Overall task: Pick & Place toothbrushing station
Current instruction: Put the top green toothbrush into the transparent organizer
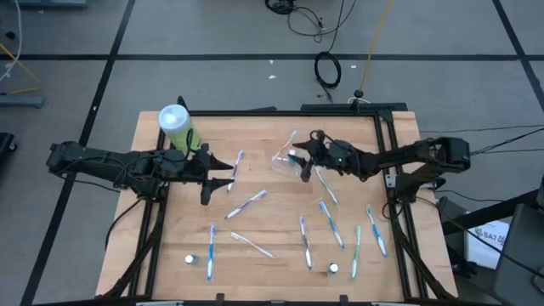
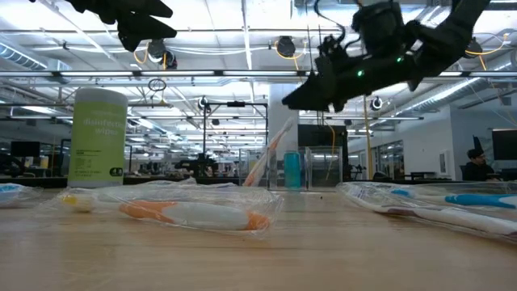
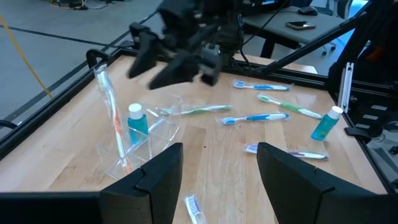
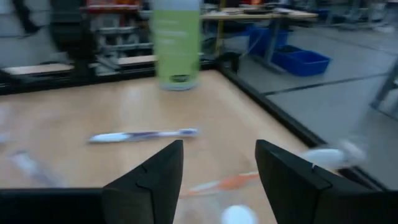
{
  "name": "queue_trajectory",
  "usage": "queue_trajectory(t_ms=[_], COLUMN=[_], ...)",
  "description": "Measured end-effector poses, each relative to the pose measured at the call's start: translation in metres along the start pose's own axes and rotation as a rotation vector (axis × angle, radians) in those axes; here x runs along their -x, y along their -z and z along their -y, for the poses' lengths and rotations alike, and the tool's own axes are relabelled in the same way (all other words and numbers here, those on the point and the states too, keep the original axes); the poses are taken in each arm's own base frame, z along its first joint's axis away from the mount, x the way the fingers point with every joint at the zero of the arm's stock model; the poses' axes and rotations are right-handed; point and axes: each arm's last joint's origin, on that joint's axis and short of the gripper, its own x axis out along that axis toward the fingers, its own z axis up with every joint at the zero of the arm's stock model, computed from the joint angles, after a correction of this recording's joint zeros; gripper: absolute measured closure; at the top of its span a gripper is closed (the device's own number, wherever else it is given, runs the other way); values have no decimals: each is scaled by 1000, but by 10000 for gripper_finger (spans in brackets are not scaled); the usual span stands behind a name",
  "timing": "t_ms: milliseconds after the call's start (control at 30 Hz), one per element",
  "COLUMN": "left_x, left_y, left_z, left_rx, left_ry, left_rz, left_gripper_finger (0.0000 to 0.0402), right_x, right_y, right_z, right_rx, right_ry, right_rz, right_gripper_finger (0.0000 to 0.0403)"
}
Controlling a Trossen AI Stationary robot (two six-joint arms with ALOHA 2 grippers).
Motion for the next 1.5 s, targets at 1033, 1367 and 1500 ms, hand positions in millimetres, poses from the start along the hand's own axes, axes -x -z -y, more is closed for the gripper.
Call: queue_trajectory(t_ms=[1033, 1367, 1500], left_x=[-20, -20, -20], left_y=[8, 5, 5], left_z=[2, 5, 5], left_rx=[36, 43, 42], left_ry=[-7, 53, 54], left_rz=[-68, -45, -45], left_gripper_finger=[188, 188, 188], right_x=[83, 77, 73], right_y=[37, 87, 93], right_z=[-31, -14, -15], right_rx=[-180, -136, -169], right_ry=[198, 291, 241], right_rz=[-568, -581, -580], right_gripper_finger=[221, 220, 220])
